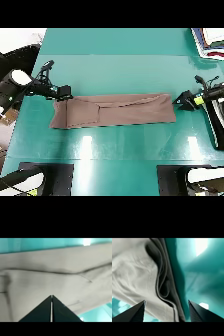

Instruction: Fold the shirts.

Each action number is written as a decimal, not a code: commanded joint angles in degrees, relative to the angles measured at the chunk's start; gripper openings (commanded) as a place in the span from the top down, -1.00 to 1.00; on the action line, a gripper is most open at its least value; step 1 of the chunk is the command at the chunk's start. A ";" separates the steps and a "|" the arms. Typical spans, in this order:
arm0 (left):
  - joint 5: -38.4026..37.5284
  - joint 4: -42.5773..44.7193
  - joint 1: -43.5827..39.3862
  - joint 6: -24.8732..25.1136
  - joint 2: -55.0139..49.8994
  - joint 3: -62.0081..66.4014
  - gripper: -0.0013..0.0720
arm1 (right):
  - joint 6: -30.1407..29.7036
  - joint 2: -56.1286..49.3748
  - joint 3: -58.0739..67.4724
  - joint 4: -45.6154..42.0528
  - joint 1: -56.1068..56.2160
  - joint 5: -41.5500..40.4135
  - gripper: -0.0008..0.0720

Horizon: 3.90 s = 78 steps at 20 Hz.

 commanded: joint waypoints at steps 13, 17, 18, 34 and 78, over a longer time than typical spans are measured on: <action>12.13 -3.98 -21.59 -4.26 -14.91 7.10 0.90 | -4.70 7.82 0.33 6.56 7.82 -4.57 0.93; 11.47 -4.46 -26.03 -4.31 -24.37 17.33 0.90 | 2.05 13.84 12.00 6.60 12.46 -1.11 0.93; 11.17 -4.44 -26.97 -4.31 -26.12 19.12 0.90 | 3.96 14.53 14.64 6.62 14.27 -0.46 0.93; 6.16 -1.92 -22.14 -4.70 -26.56 24.94 0.90 | 7.61 15.19 28.87 9.64 38.42 -7.91 0.93; -12.26 6.01 8.20 -3.15 4.96 24.70 0.90 | 4.15 -20.94 31.04 13.77 50.51 -13.25 0.93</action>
